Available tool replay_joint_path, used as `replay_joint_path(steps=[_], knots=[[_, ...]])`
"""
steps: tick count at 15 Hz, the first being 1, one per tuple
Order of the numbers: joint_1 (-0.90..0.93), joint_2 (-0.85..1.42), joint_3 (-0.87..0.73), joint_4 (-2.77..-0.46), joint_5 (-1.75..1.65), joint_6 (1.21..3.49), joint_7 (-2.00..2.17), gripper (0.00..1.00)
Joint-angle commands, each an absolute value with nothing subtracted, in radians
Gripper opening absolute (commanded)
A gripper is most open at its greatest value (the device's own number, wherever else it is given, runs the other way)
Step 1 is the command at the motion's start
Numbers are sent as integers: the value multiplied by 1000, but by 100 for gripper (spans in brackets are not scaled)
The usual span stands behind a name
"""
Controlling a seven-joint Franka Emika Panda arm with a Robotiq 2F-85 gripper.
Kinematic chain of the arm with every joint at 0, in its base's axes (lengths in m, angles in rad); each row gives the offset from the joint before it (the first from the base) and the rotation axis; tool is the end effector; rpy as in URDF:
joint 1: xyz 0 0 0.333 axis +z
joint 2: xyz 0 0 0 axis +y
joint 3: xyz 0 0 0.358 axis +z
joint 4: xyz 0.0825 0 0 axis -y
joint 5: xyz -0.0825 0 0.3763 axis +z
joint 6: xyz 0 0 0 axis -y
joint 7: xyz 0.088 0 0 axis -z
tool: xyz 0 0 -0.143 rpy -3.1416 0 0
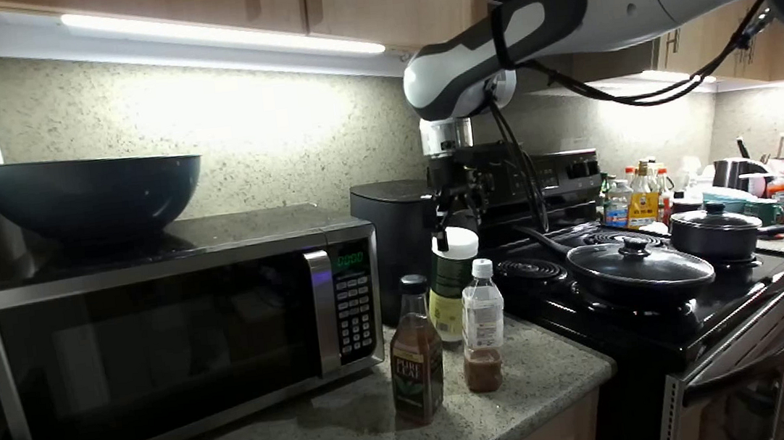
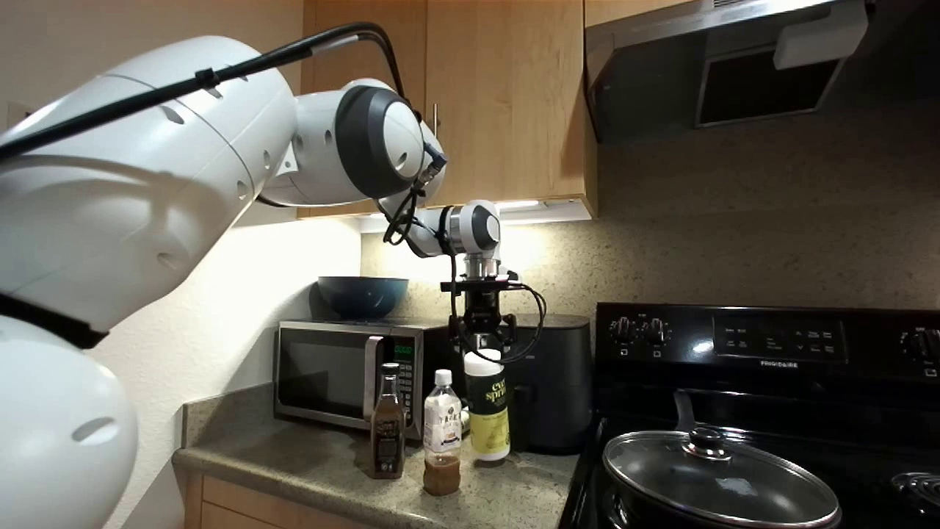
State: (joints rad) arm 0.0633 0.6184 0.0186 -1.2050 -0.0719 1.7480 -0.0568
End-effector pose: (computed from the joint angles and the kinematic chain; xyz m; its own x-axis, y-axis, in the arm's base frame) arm 0.7353 0.0479 0.4138 0.9859 0.1478 -0.0788 0.1523 -0.9868 0.0544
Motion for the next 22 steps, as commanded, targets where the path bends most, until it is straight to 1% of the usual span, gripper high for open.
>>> replay_joint_path(steps=[1,11,12,13,15,22], knots=[[53,652,36,-1129,-57,1735,-98,67],[46,737,43,-997,-40,1629,-99,67],[46,742,42,-988,-41,1619,-97,79],[46,748,41,-979,-43,1607,-98,98],[41,755,44,-970,-45,1598,-98,100],[43,752,37,-937,-53,1550,-68,100]])
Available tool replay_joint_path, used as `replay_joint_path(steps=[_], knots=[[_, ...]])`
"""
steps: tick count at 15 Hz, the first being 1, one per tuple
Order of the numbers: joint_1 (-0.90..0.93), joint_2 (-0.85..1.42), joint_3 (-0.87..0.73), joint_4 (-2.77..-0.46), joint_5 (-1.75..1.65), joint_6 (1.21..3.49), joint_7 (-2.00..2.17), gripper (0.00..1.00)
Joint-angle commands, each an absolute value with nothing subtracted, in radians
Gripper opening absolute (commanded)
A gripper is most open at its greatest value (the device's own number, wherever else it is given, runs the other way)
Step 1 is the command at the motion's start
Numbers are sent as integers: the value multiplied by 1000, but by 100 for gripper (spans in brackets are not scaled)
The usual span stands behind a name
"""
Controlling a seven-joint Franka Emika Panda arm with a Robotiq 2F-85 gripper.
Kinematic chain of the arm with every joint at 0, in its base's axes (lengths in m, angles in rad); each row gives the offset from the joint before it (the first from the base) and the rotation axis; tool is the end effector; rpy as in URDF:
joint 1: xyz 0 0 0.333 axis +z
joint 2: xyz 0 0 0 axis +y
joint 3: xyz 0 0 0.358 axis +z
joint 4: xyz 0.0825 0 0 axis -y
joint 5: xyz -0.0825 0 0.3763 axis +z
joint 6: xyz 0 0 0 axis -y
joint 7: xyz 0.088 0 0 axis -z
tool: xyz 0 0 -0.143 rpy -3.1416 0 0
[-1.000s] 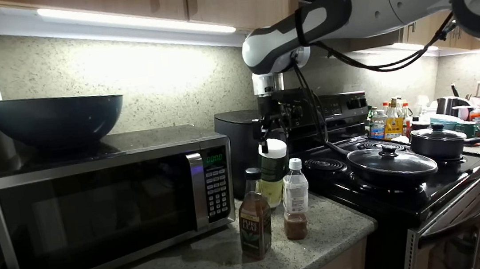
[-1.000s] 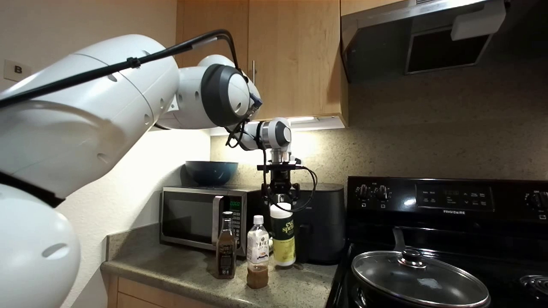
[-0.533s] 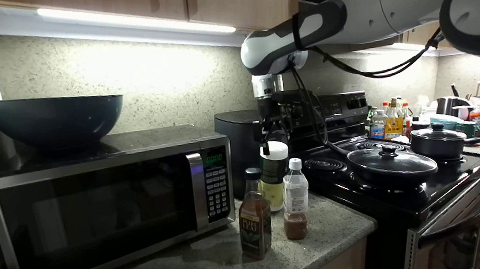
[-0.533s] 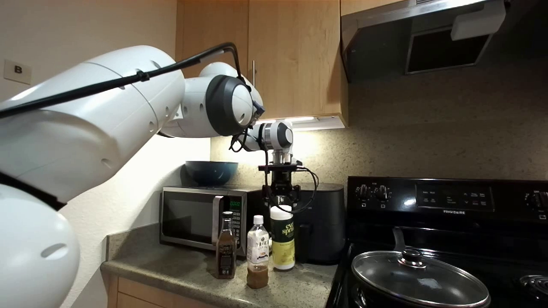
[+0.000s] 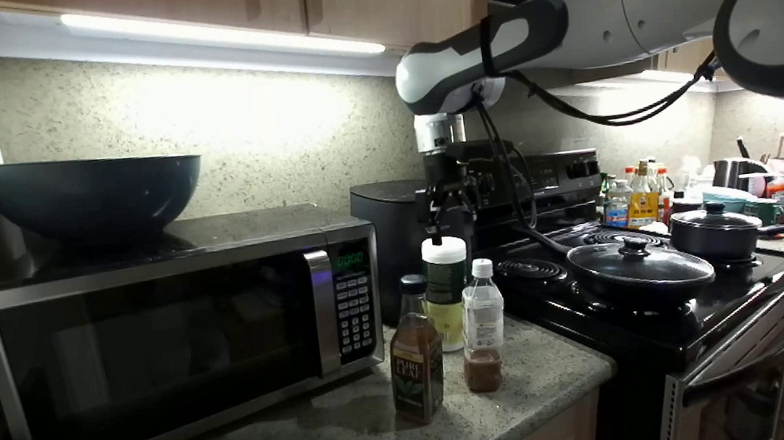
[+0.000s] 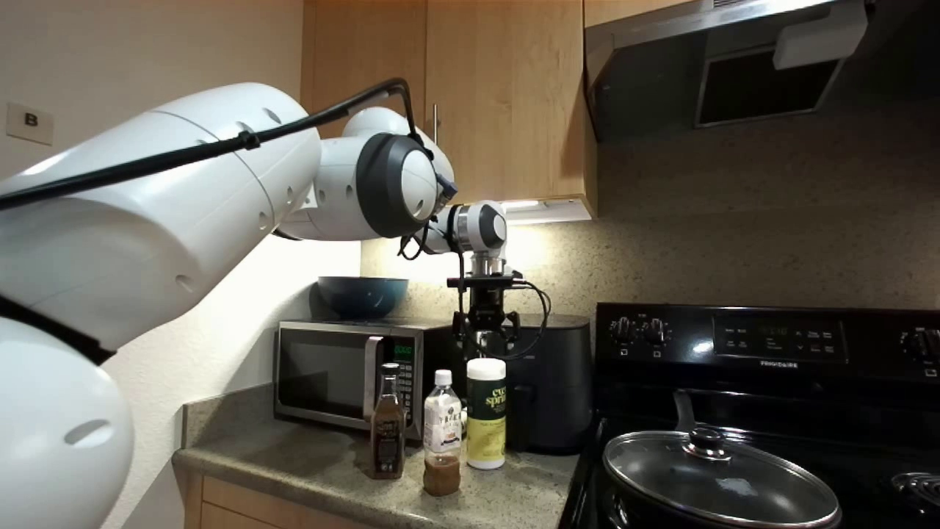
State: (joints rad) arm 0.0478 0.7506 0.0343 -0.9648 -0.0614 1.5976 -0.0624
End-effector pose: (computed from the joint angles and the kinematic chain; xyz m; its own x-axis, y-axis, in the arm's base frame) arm 0.7581 0.0448 0.4139 0.9831 0.1387 -0.1193 0.1432 -0.9892 0.0300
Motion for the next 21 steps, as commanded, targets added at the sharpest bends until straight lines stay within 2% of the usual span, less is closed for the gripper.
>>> replay_joint_path(steps=[1,7,13,14,21], knots=[[56,737,26,-944,-71,1538,-43,100],[104,591,12,-1051,-85,1528,74,100],[89,375,22,-1286,-27,1594,124,100],[103,489,19,-1126,-56,1541,100,100],[104,491,24,-1139,-33,1537,115,100]])
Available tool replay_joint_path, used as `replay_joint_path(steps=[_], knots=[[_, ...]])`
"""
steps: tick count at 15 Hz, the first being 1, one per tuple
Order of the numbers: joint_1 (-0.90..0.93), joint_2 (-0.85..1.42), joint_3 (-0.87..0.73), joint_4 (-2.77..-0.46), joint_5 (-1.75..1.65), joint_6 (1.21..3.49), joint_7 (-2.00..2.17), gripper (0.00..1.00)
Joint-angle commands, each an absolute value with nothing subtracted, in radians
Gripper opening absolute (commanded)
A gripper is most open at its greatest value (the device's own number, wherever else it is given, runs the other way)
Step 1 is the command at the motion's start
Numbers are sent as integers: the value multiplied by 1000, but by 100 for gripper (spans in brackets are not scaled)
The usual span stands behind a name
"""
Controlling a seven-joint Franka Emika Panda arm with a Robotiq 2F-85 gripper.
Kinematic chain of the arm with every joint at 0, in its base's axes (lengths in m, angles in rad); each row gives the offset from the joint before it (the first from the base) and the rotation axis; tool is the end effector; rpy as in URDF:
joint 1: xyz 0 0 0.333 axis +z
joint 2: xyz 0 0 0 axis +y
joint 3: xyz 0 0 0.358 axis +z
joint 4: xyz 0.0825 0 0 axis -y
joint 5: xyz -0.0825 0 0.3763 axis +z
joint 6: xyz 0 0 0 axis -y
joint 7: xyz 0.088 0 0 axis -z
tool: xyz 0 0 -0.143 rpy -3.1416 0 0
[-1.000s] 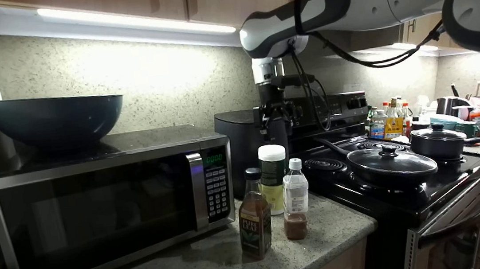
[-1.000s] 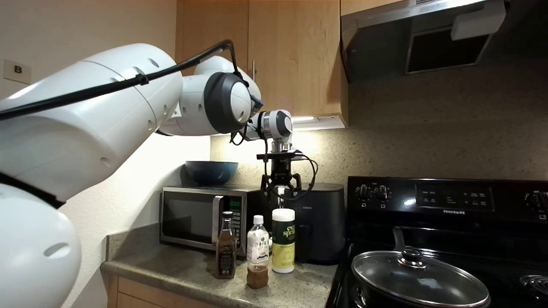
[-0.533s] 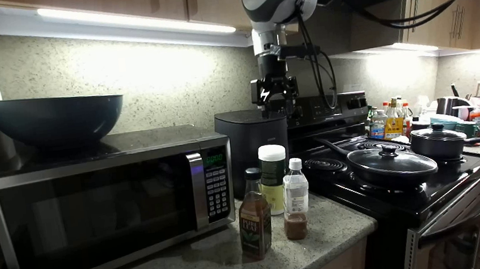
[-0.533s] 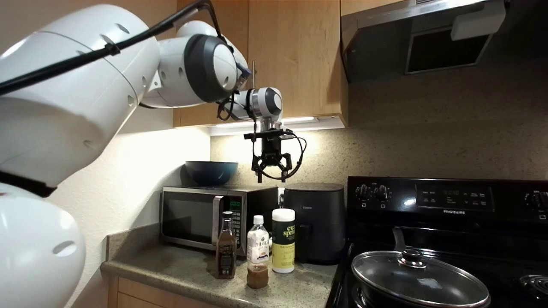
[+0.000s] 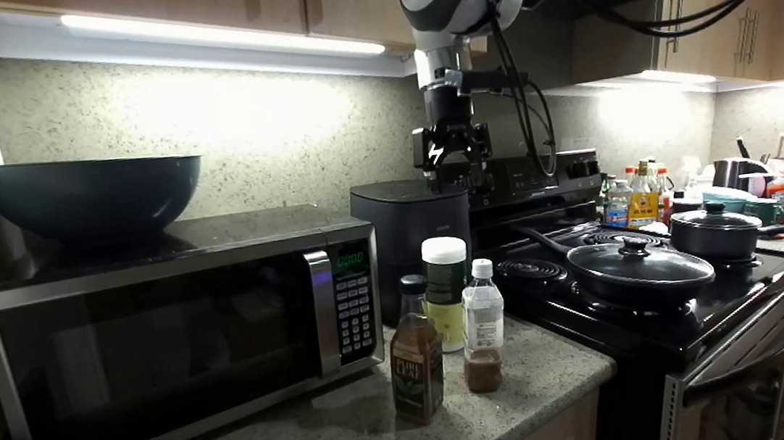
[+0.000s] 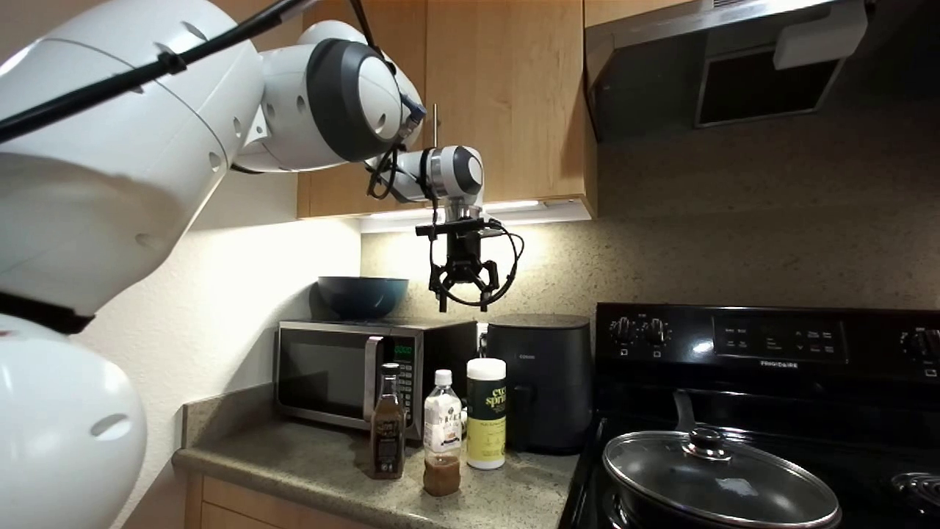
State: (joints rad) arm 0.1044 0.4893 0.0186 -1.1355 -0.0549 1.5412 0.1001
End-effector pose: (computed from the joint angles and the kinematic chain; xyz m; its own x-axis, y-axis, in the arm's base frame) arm 0.6931 0.0744 0.5226 0.9967 0.0196 -0.0784 0.0238 -0.9982 0.0542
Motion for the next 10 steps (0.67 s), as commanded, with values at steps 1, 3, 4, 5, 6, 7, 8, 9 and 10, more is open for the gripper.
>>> replay_joint_path(steps=[1,3,4,5,6,7,8,9,10], knots=[[99,495,33,-1140,15,1512,154,100],[109,486,47,-1180,71,1518,183,100],[120,476,52,-1210,87,1545,208,100],[125,471,61,-1231,105,1556,220,100],[130,466,70,-1258,125,1567,229,100],[135,463,76,-1278,142,1576,238,100],[141,460,80,-1301,152,1590,254,100],[148,458,81,-1322,161,1604,270,100],[155,461,81,-1333,165,1604,279,100]])
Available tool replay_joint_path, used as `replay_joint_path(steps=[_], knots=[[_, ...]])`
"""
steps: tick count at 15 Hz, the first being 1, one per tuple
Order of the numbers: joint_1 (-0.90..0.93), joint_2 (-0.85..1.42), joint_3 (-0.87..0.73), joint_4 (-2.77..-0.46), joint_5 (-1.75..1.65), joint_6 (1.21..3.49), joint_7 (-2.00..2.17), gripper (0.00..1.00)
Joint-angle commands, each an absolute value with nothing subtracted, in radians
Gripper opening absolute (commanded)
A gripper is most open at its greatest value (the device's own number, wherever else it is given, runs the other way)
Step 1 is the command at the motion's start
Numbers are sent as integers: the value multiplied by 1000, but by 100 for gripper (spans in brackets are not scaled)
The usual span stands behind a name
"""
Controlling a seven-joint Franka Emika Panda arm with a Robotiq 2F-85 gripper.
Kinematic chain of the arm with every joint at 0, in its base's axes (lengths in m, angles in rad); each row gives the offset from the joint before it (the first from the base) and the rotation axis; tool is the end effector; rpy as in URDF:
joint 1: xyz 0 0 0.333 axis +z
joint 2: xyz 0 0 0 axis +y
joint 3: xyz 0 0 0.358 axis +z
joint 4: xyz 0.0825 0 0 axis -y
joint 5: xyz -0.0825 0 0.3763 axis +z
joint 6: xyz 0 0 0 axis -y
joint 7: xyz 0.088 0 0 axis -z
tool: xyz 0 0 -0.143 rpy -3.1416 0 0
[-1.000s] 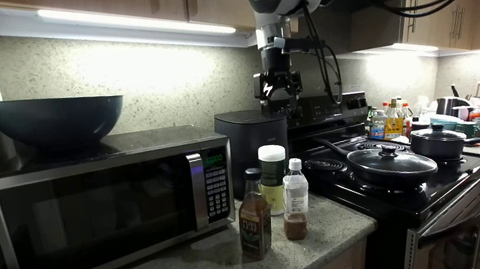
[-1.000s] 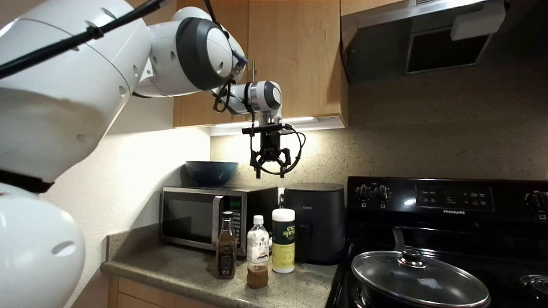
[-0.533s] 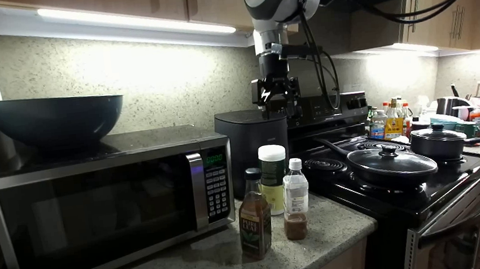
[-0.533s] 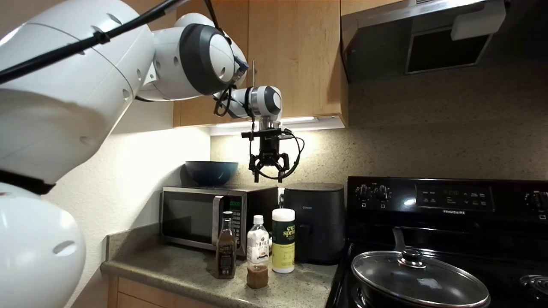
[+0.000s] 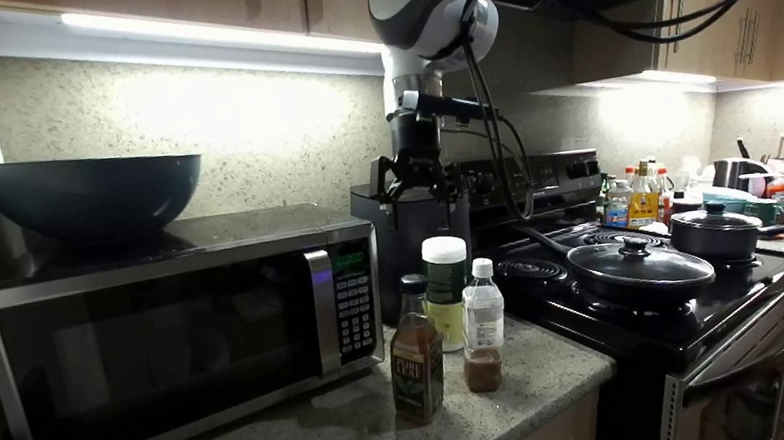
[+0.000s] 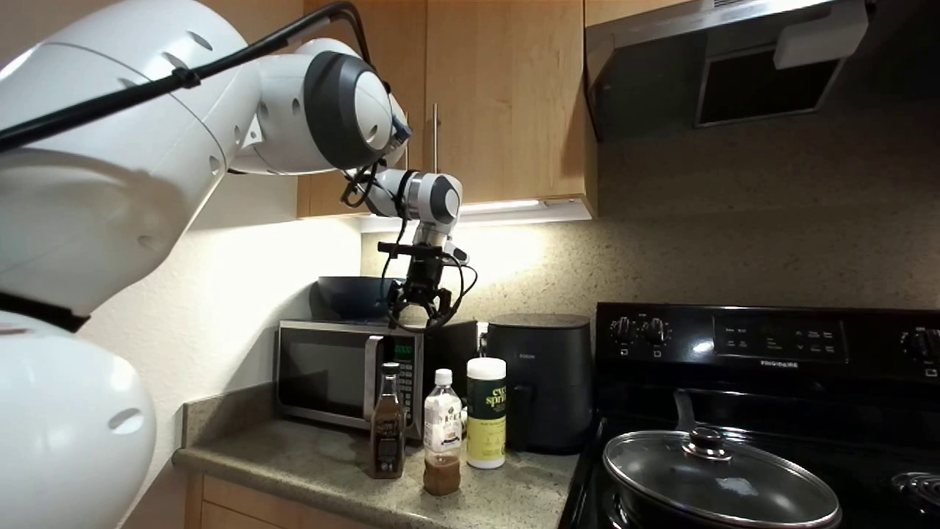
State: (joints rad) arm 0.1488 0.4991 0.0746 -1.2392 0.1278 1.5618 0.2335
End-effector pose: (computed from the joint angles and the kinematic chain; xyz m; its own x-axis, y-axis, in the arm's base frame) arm 0.6715 0.1598 0.4727 0.9783 -0.0134 -0.2067 -0.0381 -0.9925 -0.1163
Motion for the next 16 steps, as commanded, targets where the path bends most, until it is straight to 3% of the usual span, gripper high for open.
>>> replay_joint_path(steps=[1,16], knots=[[160,462,82,-1350,167,1607,288,100],[197,545,99,-1329,134,1549,248,100]])
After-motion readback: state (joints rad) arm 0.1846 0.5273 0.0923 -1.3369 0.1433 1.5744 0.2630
